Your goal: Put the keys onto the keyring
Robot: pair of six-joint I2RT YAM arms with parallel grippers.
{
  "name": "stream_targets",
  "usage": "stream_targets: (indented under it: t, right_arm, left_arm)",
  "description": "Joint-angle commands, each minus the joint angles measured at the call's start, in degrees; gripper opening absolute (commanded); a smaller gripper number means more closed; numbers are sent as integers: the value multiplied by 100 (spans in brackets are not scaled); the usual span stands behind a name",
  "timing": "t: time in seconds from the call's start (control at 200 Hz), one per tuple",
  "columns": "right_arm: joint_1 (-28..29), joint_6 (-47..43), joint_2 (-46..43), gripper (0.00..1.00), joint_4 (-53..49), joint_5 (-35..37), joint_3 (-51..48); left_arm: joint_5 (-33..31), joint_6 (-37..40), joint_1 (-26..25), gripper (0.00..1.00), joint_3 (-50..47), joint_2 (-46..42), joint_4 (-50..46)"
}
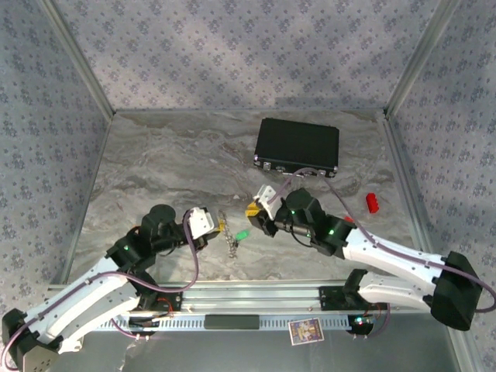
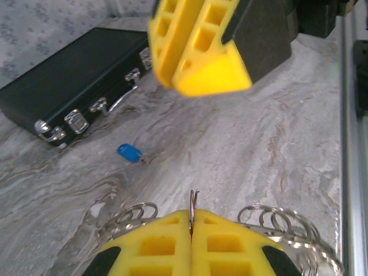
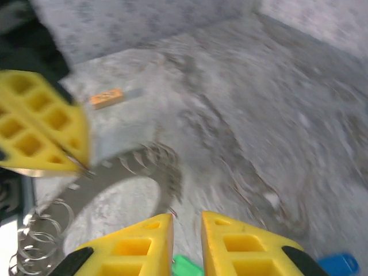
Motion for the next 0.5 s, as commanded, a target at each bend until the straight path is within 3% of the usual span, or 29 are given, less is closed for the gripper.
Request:
stream_targets:
  t: [0.0,0.075,0.27,0.4,0.5]
  right_arm:
    - [10,1937,65,29,-1507,1073,321]
    - [109,2771,190,29,-1730,1153,348]
    - [592,3795,850,28,-1932,1556,363]
    - [718,4064,1656,28,-2368,1277,866]
    - [958,4151,2212,30,-2440,1129,1169]
  left_arm:
    - [-696,-577,-17,0,-12,-138,112]
    - [-1270,-905,-16,0,131,-123,-123]
    - [-2835,-1273,-6,0,430,-233,-679]
    - [-3999,-1481,3,0,298,-596,-783]
    - [-4468,-1587,26,0,231,-887,-851]
